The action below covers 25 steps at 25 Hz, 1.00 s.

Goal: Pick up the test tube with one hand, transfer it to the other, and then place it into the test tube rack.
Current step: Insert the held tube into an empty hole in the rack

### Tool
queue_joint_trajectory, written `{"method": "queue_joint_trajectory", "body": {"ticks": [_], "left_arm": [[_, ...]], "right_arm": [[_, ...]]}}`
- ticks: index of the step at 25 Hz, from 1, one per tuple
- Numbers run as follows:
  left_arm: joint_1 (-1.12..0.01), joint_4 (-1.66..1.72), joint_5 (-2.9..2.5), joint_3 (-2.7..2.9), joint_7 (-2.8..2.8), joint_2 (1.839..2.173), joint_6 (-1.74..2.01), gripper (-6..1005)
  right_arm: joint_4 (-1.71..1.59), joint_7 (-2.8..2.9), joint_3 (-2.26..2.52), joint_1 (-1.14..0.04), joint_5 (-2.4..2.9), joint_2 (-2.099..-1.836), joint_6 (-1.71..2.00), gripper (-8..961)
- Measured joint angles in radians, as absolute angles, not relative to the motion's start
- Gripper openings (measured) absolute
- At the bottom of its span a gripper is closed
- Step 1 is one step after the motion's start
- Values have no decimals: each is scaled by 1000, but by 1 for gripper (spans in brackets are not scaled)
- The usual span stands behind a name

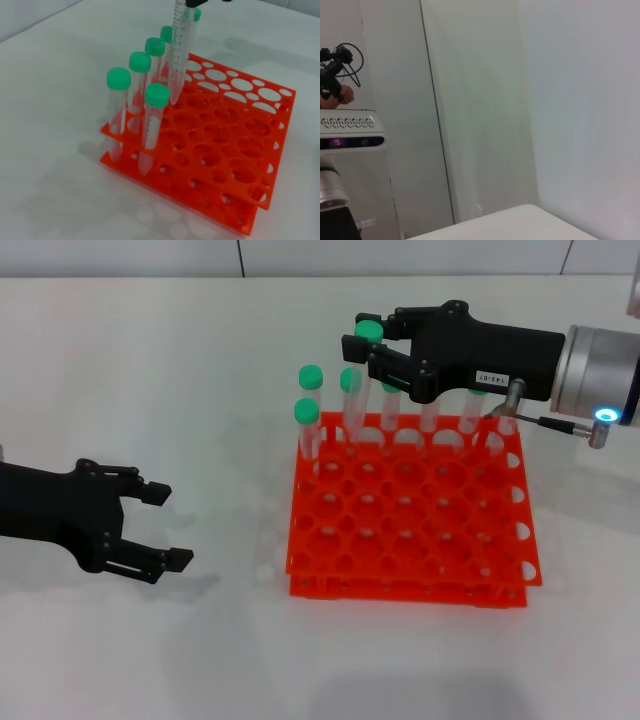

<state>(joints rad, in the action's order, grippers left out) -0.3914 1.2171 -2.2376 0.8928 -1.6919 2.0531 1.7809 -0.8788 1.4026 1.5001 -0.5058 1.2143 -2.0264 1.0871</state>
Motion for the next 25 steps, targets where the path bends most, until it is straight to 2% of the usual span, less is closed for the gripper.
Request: {"method": "queue_joint_trajectory", "body": {"ticks": [25], "left_arm": [[-395,1200,-2238,893,-1694,2054,1781,888]], "right_arm": [[-816,1317,1590,-513,1121,-2028,1020,267]]}}
